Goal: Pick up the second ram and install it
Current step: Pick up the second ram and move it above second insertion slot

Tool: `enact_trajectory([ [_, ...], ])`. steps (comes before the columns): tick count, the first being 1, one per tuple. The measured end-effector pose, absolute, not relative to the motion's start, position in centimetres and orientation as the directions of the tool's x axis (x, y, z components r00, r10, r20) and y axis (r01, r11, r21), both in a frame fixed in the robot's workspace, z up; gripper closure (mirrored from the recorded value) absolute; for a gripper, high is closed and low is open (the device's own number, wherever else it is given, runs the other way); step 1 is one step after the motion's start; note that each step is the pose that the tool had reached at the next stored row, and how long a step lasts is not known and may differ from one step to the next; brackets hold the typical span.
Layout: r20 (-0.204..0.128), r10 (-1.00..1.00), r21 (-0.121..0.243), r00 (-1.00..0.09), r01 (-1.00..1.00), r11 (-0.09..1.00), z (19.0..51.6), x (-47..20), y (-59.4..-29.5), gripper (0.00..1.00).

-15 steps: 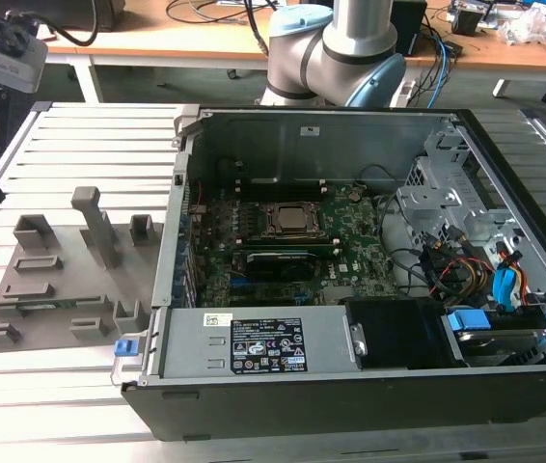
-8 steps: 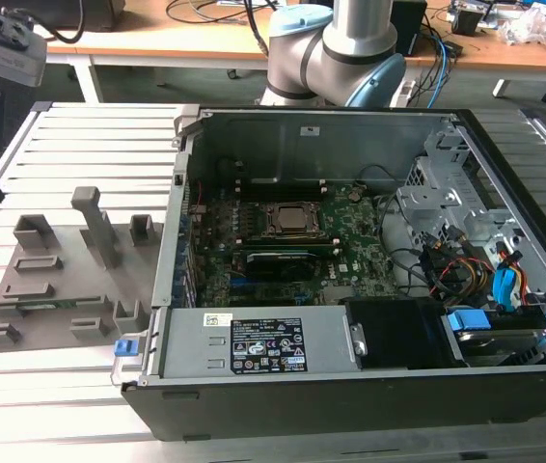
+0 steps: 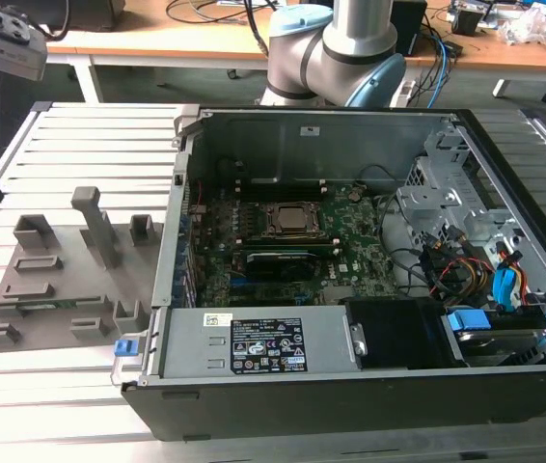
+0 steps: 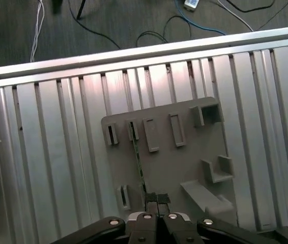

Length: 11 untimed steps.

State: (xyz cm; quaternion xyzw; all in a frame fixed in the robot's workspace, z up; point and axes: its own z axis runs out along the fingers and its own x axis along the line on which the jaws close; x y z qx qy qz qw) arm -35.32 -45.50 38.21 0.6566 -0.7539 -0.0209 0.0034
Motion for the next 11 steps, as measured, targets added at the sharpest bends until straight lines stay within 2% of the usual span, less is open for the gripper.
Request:
enact_trajectory([
  [11,-0.022,-0.993,0.036,-0.112,-0.993,0.111,38.20,-35.32,-45.50,0.89],
])
